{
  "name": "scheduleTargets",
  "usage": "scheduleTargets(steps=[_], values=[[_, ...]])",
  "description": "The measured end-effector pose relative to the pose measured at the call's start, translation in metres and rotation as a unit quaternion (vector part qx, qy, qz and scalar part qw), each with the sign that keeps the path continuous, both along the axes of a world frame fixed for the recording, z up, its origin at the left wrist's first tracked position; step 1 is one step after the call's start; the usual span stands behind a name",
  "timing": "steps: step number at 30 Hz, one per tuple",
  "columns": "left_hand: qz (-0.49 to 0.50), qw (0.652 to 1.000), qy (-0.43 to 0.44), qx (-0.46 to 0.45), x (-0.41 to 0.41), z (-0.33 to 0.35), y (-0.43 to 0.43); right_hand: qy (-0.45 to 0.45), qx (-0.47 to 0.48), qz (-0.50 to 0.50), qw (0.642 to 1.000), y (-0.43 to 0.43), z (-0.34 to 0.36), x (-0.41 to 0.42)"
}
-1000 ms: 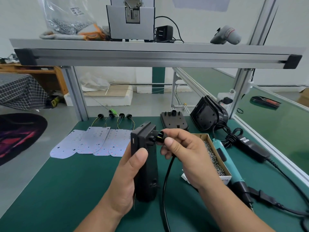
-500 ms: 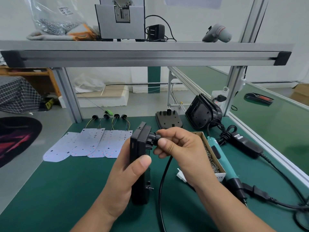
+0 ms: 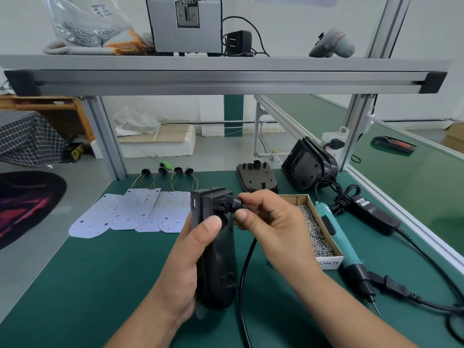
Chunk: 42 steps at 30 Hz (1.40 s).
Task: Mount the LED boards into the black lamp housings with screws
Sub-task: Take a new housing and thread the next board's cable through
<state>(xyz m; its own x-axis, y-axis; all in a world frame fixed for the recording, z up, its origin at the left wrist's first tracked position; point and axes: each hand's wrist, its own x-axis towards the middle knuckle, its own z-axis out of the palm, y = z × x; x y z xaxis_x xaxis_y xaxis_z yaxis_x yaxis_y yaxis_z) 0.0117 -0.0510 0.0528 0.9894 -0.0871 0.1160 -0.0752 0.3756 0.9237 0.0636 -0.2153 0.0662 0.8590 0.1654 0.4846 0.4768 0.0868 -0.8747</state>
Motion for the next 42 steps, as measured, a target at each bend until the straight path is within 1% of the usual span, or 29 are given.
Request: scheduleTargets(steps=[2, 4, 9, 15, 19, 24, 27, 34, 39, 42], values=[[0.004, 1.000, 0.007, -0.006, -0.001, 0.001, 0.000, -0.024, -0.035, -0.024, 0.999, -0.001, 0.000, 0.000], [0.008, 1.000, 0.008, -0.013, -0.002, 0.002, 0.000, -0.034, -0.051, -0.034, 0.998, -0.001, 0.000, 0.000], [0.014, 1.000, -0.023, 0.011, 0.000, 0.000, 0.000, -0.003, 0.004, -0.007, 1.000, 0.001, 0.001, -0.002], [0.027, 0.997, -0.061, 0.040, 0.003, 0.000, -0.001, 0.015, 0.014, -0.015, 1.000, 0.001, 0.006, -0.003], [0.039, 0.992, -0.077, 0.093, 0.005, -0.002, -0.001, 0.066, 0.025, -0.006, 0.997, -0.004, 0.010, 0.001], [0.044, 0.983, -0.109, 0.142, 0.004, 0.000, -0.001, 0.082, 0.041, 0.000, 0.996, -0.006, 0.012, 0.002], [0.055, 0.980, -0.111, 0.158, 0.002, -0.001, -0.002, 0.087, 0.050, 0.002, 0.995, -0.009, 0.013, 0.004], [0.043, 0.970, -0.131, 0.201, 0.000, 0.001, 0.000, 0.055, -0.003, 0.000, 0.998, -0.014, 0.012, 0.003], [0.066, 0.966, -0.152, 0.197, 0.004, 0.000, 0.004, 0.092, 0.055, 0.029, 0.994, -0.010, 0.004, 0.004], [0.055, 0.966, -0.153, 0.201, 0.003, 0.002, 0.003, 0.107, 0.079, 0.027, 0.991, -0.007, 0.002, 0.003]])
